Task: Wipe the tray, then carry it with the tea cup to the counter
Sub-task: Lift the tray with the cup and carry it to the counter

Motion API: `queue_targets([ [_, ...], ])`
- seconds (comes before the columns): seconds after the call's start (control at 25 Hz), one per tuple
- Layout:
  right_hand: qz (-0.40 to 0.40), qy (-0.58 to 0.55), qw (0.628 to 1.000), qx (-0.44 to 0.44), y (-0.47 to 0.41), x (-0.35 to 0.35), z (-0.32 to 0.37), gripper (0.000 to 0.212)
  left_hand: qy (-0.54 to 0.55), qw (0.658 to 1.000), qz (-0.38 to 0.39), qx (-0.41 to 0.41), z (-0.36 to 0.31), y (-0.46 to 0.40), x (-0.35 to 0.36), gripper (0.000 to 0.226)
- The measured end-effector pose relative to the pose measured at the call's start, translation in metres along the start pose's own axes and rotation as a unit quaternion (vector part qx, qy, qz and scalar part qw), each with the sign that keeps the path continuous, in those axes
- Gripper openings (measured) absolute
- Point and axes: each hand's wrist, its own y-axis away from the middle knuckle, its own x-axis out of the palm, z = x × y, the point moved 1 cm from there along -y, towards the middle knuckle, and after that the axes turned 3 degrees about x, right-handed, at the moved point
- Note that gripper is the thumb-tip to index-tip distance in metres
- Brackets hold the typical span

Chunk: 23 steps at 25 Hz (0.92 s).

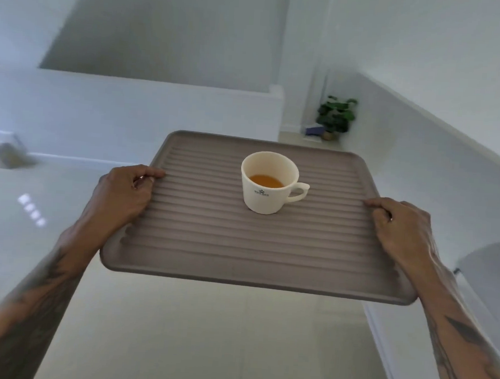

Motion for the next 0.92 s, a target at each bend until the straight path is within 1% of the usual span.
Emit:
queue_targets([
  [0.12, 0.021, -0.022, 0.997, -0.078, -0.038, 0.06, 0.071, 0.031, -0.024, 0.996, -0.062, -0.054, 0.05, -0.009, -0.048, 0.031],
  [0.24, 0.044, -0.041, 0.986, -0.153, -0.075, 0.117, 0.139, 0.044, -0.041, 0.987, -0.118, -0.1, 0.094, -0.018, -0.085, 0.029],
  [0.28, 0.052, -0.049, 0.982, -0.174, -0.086, 0.134, 0.16, 0.045, -0.045, 0.983, -0.135, -0.118, 0.106, -0.021, -0.094, 0.029],
  [0.36, 0.072, -0.067, 0.972, -0.212, -0.111, 0.169, 0.209, 0.041, -0.055, 0.971, -0.172, -0.157, 0.131, -0.029, -0.115, 0.029],
  [0.48, 0.105, -0.1, 0.949, -0.28, -0.138, 0.213, 0.28, 0.046, -0.051, 0.948, -0.229, -0.214, 0.162, -0.03, -0.141, 0.031],
  [0.56, 0.137, -0.112, 0.931, -0.318, -0.151, 0.243, 0.332, 0.039, -0.053, 0.928, -0.269, -0.251, 0.184, -0.026, -0.159, 0.032],
  [0.64, 0.159, -0.124, 0.915, -0.35, -0.154, 0.272, 0.38, 0.029, -0.061, 0.912, -0.291, -0.282, 0.203, -0.022, -0.178, 0.033],
  [0.8, 0.205, -0.167, 0.873, -0.41, -0.138, 0.333, 0.479, 0.028, -0.086, 0.875, -0.337, -0.337, 0.253, -0.008, -0.223, 0.032],
  [0.92, 0.232, -0.198, 0.852, -0.425, -0.11, 0.38, 0.549, 0.028, -0.093, 0.853, -0.367, -0.359, 0.297, -0.003, -0.268, 0.029],
])
